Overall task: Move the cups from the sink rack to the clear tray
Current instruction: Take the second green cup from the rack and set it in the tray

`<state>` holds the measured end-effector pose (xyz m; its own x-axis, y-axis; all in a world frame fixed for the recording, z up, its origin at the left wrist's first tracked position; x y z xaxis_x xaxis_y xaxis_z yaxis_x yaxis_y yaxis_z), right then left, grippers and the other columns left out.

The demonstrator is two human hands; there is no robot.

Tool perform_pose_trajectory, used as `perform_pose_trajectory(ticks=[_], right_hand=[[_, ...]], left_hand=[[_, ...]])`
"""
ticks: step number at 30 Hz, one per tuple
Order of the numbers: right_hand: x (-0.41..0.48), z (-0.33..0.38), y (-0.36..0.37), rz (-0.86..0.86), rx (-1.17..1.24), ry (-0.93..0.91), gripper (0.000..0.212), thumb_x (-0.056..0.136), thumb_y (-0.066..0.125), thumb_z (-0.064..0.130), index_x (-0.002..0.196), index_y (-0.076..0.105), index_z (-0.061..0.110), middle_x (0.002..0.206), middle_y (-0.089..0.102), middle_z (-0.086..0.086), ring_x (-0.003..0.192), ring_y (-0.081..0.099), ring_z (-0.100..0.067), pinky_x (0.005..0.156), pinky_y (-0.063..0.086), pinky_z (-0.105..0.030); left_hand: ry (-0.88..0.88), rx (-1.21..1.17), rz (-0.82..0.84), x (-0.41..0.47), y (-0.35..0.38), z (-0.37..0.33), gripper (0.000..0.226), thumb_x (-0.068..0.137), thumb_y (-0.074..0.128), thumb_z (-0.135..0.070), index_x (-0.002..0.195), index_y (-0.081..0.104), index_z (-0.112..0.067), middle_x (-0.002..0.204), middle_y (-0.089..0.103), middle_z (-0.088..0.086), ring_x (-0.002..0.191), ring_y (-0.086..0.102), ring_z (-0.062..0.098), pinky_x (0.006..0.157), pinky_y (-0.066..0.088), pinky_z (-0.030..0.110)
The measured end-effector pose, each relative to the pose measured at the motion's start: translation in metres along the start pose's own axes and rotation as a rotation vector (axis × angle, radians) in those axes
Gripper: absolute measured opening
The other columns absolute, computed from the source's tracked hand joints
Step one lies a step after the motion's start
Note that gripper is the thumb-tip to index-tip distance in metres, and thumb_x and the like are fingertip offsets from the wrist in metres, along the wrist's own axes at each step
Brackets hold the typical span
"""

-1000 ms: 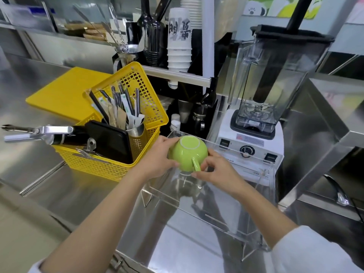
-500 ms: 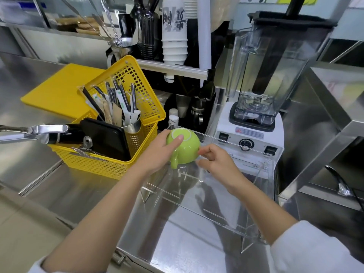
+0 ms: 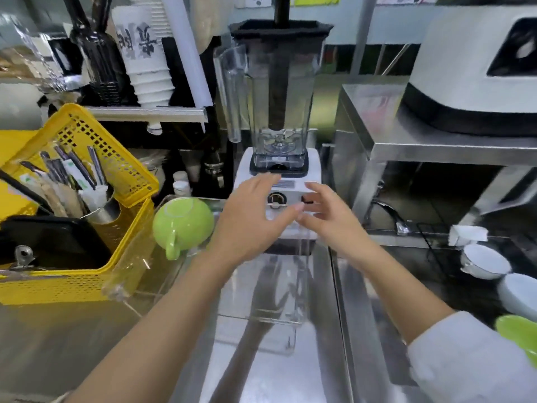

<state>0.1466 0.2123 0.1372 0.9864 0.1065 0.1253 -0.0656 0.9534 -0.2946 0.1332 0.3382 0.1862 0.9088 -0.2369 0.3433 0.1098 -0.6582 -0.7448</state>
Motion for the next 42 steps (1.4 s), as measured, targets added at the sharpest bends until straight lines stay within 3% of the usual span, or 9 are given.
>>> perform_pose_trajectory(ticks=[5,7,10,16,21,27,33,38,42], right_hand=[[-0.048,-0.040,-0.112,-0.238,0.021,0.081,0.056,0.082,0.066,0.021,0.131,0.040,0.026,0.127,0.050,0.001,0.113,0.054,-0.014,0.095,0.047,-0.034],[-0.073,-0.059,-0.151,-0.319,0.038,0.131,0.055,0.083,0.064,0.011,0.132,0.039,0.020,0.121,0.052,0.002,0.106,0.056,-0.012,0.090,0.048,-0.028],[-0.111,-0.091,-0.208,-0.423,-0.009,0.224,0.056,0.083,0.062,0.006,0.134,0.039,0.013,0.106,0.055,0.007,0.095,0.057,-0.010,0.088,0.046,-0.029],[-0.180,-0.156,-0.303,-0.577,-0.003,0.398,0.049,0.082,0.065,0.014,0.128,0.046,0.014,0.121,0.053,-0.009,0.103,0.056,-0.019,0.082,0.044,-0.027],[-0.219,-0.212,-0.343,-0.534,-0.147,0.588,0.044,0.083,0.064,0.017,0.124,0.050,0.008,0.123,0.057,-0.015,0.102,0.055,-0.020,0.092,0.044,-0.035],[-0.241,-0.264,-0.355,-0.243,-0.525,0.754,0.032,0.085,0.056,0.023,0.110,0.054,0.004,0.111,0.062,-0.018,0.103,0.058,-0.031,0.085,0.046,-0.037],[-0.246,-0.292,-0.342,-0.013,-0.559,0.827,0.016,0.087,0.052,0.024,0.093,0.045,0.011,0.111,0.061,-0.017,0.101,0.059,-0.032,0.077,0.045,-0.035],[-0.242,-0.294,-0.346,-0.071,-0.653,0.811,0.026,0.088,0.044,0.014,0.065,0.033,0.016,0.106,0.061,-0.022,0.098,0.059,-0.036,0.071,0.039,-0.035],[-0.239,-0.284,-0.353,-0.194,-0.490,0.743,0.012,0.084,0.049,0.013,0.076,0.048,0.005,0.075,0.055,-0.012,0.077,0.056,-0.029,0.064,0.040,-0.034]], left_hand=[[0.102,-0.149,0.135,0.015,0.085,-0.085,0.060,0.085,0.054,-0.048,0.136,0.040,-0.020,0.148,0.034,0.001,0.137,0.029,0.014,0.113,0.025,0.030],[0.123,-0.204,0.190,0.017,0.121,-0.117,0.058,0.086,0.055,-0.045,0.135,0.041,-0.019,0.144,0.039,0.000,0.134,0.033,0.013,0.106,0.026,0.023],[0.174,-0.216,0.312,0.013,0.187,-0.161,0.060,0.084,0.056,-0.047,0.133,0.044,-0.015,0.140,0.044,0.003,0.131,0.038,0.017,0.109,0.029,0.028],[0.186,-0.198,0.568,-0.006,0.307,-0.217,0.060,0.085,0.056,-0.047,0.133,0.042,-0.015,0.139,0.046,0.006,0.130,0.039,0.022,0.109,0.032,0.035],[0.131,-0.186,0.666,-0.021,0.384,-0.236,0.057,0.084,0.061,-0.036,0.133,0.040,-0.016,0.138,0.049,0.007,0.127,0.045,0.024,0.103,0.038,0.035],[0.109,0.088,0.789,-0.043,0.453,-0.229,0.055,0.086,0.057,-0.027,0.135,0.035,-0.013,0.138,0.048,0.012,0.125,0.046,0.030,0.100,0.040,0.041],[0.096,0.383,0.881,-0.055,0.475,-0.210,0.043,0.089,0.051,-0.022,0.126,0.035,-0.009,0.122,0.058,0.020,0.110,0.056,0.038,0.084,0.046,0.043],[0.142,0.377,0.856,-0.051,0.469,-0.214,0.038,0.082,0.038,0.005,0.118,0.037,-0.005,0.117,0.058,0.025,0.106,0.057,0.042,0.076,0.043,0.044],[0.093,0.260,0.748,-0.043,0.450,-0.216,0.039,0.082,0.036,0.006,0.118,0.037,-0.009,0.107,0.060,0.026,0.097,0.058,0.043,0.067,0.038,0.039]])
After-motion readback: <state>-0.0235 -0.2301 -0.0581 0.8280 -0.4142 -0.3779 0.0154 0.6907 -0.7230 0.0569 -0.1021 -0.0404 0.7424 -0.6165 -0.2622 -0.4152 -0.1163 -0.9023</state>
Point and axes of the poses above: each hand's wrist, its own x-axis towards the middle knuckle, its own y-axis out of the palm, z = x × y, the point moved 10 cm from there along x, towards the middle knuckle
